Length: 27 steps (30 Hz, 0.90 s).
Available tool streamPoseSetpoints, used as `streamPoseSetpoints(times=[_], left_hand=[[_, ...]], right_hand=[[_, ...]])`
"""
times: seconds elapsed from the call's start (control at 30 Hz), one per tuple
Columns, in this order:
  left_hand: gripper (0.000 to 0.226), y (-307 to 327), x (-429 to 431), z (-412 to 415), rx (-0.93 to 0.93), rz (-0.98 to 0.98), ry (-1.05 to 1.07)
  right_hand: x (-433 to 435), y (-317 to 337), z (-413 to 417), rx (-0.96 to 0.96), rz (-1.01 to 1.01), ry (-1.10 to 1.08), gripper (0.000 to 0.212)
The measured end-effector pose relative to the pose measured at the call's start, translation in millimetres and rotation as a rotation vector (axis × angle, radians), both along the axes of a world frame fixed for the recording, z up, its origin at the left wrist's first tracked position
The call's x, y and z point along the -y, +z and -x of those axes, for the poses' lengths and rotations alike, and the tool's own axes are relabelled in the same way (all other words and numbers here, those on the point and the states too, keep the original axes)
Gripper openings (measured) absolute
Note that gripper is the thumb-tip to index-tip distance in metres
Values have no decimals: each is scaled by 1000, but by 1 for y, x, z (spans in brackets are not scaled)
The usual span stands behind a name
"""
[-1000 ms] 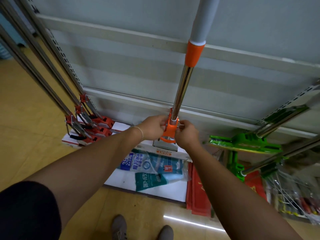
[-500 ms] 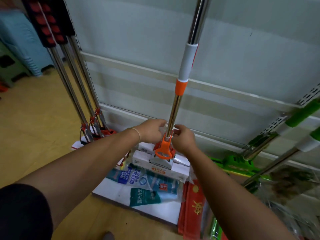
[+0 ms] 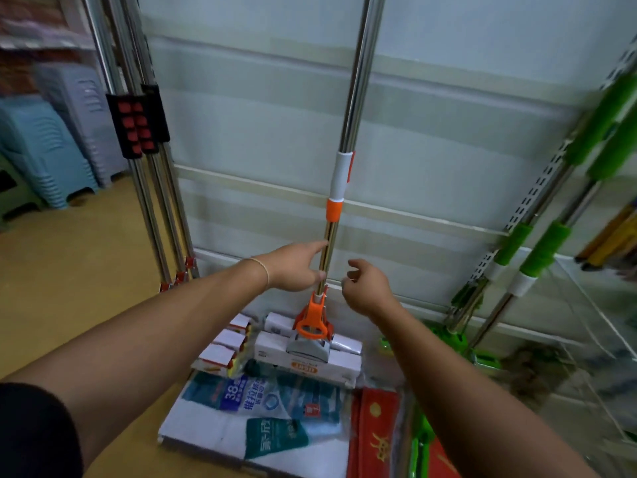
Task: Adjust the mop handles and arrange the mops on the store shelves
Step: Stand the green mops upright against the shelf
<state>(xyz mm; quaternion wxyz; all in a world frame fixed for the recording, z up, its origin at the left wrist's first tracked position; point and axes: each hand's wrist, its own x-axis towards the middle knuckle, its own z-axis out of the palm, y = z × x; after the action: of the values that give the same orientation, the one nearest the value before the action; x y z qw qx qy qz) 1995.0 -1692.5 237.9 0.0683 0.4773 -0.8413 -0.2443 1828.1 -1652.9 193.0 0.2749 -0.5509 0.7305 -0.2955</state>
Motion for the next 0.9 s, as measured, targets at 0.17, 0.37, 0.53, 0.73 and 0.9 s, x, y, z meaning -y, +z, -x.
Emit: streamPoseSetpoints(times=[0.17,0.37,0.53,0.73,0.9], left_hand=[[70,17,-23,2,-152,36,-27],[60,33,-51,19,-425,42,-6],[61,37,-72,40,-440,34,-71],[65,44,-86,75,-397,27,-153],[66,46,-93,123,-361,42,-171]], right_hand=[[-41,22,11,-87,48,-37,58],[-89,57,36,-95,99,-74,63],[-120,73,57,-93,155,-131,62],[-139,73,89,-83,187,-188,63],[-148,64,134,-59,189,-216,63]])
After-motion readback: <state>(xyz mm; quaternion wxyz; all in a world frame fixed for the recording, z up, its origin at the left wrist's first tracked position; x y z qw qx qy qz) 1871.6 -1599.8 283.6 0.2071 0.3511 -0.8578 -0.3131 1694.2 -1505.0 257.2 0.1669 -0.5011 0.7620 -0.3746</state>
